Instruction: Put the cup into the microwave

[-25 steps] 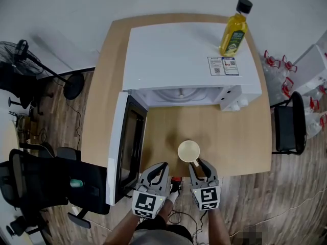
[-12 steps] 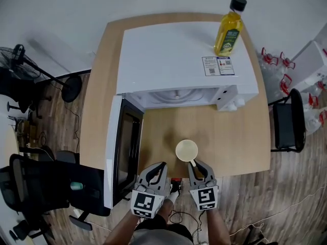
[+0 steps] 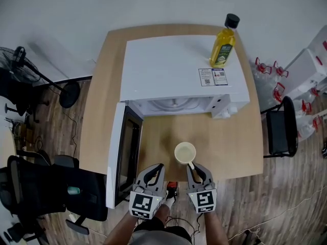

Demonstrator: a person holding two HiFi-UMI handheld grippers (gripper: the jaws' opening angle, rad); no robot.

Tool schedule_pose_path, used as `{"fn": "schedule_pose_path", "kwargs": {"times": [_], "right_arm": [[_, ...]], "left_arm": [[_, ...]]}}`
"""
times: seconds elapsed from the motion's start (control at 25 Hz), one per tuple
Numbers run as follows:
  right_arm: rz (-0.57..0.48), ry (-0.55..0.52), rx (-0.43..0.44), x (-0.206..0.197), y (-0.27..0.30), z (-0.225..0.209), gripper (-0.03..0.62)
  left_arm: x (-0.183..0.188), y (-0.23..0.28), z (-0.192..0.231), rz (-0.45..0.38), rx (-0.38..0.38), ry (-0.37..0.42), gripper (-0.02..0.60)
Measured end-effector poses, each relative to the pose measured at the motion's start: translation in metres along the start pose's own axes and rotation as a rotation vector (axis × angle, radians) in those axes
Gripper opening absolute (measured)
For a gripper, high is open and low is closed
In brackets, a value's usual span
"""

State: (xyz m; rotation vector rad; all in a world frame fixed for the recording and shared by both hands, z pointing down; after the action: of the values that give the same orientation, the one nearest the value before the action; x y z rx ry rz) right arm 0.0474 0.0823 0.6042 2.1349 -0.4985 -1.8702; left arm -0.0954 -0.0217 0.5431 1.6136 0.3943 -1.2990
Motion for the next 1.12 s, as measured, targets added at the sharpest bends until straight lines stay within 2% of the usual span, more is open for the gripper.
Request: {"fn": "schedule_pose_path", "kwargs": {"times": [0.64, 1.12], "right_arm": [[-0.133, -0.043, -0.077, 0.082, -0.045, 0.012, 0.046], [-0.219, -0.061, -0.100, 0.128, -0.051, 0.014, 0.046]], "left_arm": [[0.059, -0.024, 0.002, -0.128, -0.034, 0.026, 0.025], [0.094, -0.036, 0.010, -0.197, -0.027, 0.033, 0.025]]}}
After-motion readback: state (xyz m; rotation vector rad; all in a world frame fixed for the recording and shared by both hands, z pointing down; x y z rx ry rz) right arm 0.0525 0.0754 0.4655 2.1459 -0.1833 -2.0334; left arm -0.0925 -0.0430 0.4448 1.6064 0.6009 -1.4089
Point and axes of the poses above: the fingertips, and each gripper's own axes: y forward along the fingers, z to its left, x out of its top, the point moved 8 cm from there along -y, backward along the fingers, and after that the axes turned 8 degrees about x, right-handed, at the moved point
